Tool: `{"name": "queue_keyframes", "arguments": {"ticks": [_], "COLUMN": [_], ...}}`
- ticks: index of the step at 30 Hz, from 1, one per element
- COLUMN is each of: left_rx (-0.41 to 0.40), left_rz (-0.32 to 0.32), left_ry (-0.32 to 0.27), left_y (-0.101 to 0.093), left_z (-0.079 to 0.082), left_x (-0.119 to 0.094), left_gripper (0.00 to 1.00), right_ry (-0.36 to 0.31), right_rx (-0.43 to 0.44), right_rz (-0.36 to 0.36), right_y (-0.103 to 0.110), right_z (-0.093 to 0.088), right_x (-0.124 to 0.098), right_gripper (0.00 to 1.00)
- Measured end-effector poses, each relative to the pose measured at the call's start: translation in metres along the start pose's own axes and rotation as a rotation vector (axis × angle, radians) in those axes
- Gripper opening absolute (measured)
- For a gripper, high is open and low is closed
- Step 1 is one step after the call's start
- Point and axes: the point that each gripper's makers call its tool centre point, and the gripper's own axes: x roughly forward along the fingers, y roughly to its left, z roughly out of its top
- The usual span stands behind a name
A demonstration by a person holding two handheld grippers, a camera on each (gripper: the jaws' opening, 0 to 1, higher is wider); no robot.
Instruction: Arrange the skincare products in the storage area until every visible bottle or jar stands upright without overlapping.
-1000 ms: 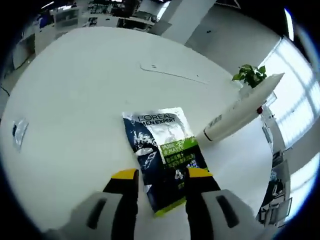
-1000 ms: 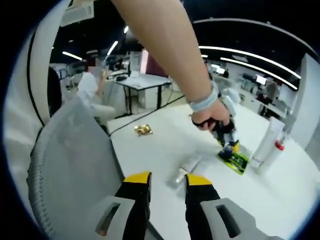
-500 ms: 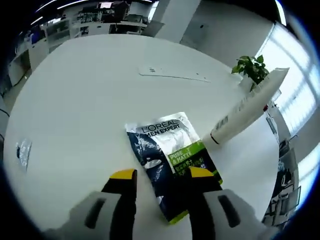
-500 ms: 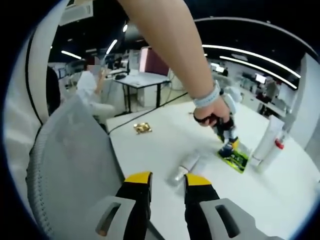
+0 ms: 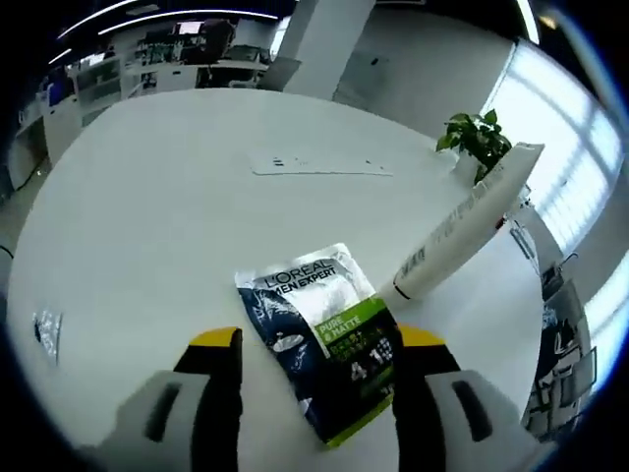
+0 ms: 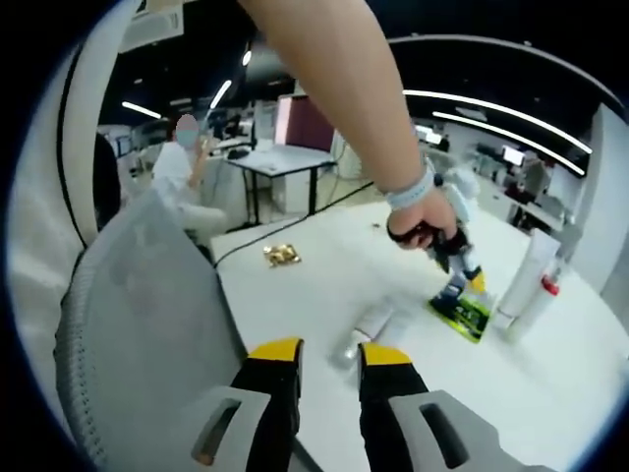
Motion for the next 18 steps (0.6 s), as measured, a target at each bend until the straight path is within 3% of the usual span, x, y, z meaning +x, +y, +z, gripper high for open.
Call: {"name": "queue_keyframes", "arguments": {"ticks": [6, 9, 12, 18], "left_rx": [0.048, 0.113, 0.217, 0.305], "left_rz": [-0.014, -0.007, 0.016, 0.059], "left_ry": [-0.150, -0.214, -0.233, -0.229], "left_y": [-0.018, -0.025, -0.038, -0.042], "left_z": [0.006, 0.001, -0.018, -0.063], "left_x": [-0.058, -0.094, -0.132, -0.189], "left_gripper": [0.55, 0.57, 0.58, 0.58], "right_ry": [0.010, 0.024, 0.028, 0.043], "right_rx": [0.005, -0.024, -0.017, -0.033], "right_rz": [0.025, 0.028, 0.035, 0.045], "right_y": [0.006, 0.009, 0.009, 0.013], "right_z": [-0.002, -0.004, -0.005, -0.007], "right_x": [0.002, 0.003, 0.003, 0.005], "right_gripper": [0.22, 0.23, 0.24, 0.26]}}
